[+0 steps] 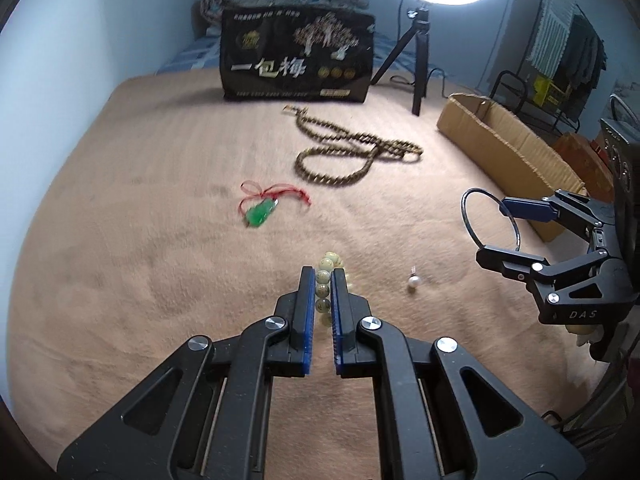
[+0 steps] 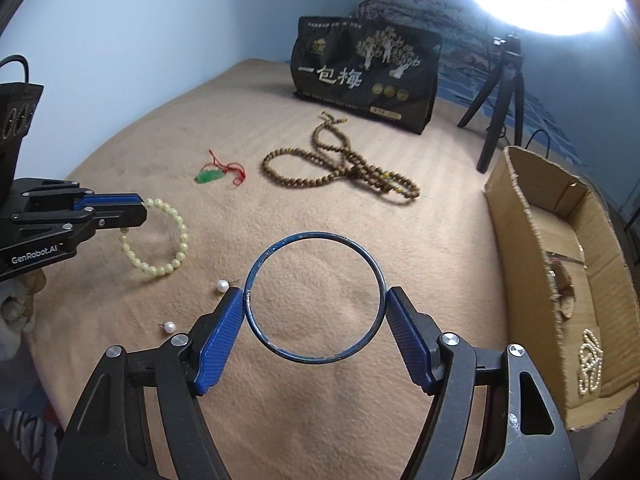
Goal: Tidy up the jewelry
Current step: 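Carry the bracelet and bangle with both tools over the cardboard box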
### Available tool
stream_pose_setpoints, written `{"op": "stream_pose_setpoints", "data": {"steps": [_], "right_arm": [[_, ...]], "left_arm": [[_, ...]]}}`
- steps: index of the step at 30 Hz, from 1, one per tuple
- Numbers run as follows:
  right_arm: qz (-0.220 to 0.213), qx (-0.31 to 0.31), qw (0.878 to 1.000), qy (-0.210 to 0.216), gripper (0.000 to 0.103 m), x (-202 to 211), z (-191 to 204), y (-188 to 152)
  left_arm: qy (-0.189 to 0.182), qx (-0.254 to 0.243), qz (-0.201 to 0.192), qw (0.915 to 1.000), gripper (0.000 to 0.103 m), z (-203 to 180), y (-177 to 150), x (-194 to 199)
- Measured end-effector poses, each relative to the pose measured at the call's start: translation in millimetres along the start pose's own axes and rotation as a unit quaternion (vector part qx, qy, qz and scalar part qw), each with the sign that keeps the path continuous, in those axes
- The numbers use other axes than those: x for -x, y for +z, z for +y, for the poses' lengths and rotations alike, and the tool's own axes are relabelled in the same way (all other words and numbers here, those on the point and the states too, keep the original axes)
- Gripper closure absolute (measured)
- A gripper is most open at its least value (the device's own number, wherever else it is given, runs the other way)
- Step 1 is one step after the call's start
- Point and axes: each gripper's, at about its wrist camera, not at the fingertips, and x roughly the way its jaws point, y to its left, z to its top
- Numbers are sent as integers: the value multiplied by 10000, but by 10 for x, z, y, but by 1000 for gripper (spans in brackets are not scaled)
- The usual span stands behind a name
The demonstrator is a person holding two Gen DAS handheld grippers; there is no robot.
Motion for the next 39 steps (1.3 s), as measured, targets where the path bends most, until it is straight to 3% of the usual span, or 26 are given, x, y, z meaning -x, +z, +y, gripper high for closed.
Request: {"op": "stream_pose_setpoints", "data": {"steps": [18, 29, 39], "right_arm": [[-322, -461, 9979, -335, 31, 578, -576, -134], [-360, -768, 9938, -712, 31, 873, -1062, -268], [-374, -965, 9896, -1001, 31, 1026, -1481, -323]], "left_arm": [[-348, -333, -358, 9982, 98, -538, 321, 236], [-616, -572, -482, 9953, 98, -984, 634, 134], [-871, -732, -667, 9913, 98, -1435, 1108, -31]]}}
